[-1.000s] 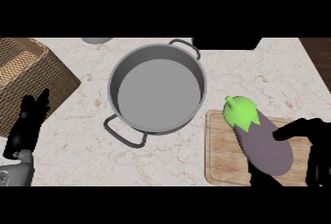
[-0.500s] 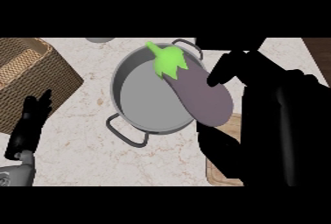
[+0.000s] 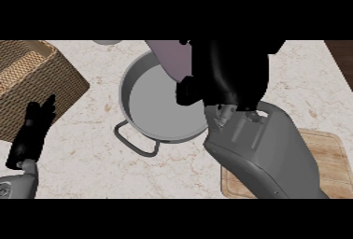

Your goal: Pick the eggplant from the cutting board and place it in the pot

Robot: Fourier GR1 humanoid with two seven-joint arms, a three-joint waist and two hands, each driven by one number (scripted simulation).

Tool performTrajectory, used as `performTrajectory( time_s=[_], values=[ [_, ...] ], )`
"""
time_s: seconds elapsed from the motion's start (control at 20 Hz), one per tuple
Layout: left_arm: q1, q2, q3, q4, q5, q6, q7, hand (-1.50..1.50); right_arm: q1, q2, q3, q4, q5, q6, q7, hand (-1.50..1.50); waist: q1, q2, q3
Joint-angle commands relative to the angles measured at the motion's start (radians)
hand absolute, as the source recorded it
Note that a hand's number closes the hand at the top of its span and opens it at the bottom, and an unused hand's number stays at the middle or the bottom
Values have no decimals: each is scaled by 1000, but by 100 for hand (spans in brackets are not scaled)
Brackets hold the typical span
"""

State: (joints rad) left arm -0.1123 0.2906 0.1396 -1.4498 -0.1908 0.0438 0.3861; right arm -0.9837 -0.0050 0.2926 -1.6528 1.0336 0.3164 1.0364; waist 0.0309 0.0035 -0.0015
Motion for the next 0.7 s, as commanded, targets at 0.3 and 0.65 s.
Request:
performTrajectory(
  time_s=[0.3, 0.65],
  values=[
    [-19, 13, 16, -7, 13, -19, 15, 0, -2, 5, 19, 336, -238, -317, 100, -150, 8, 2, 1],
    [-48, -6, -18, 11, -23, -8, 17, 0, -58, 5, 38, 514, -380, -666, -50, -150, 25, 8, 1]
  ],
)
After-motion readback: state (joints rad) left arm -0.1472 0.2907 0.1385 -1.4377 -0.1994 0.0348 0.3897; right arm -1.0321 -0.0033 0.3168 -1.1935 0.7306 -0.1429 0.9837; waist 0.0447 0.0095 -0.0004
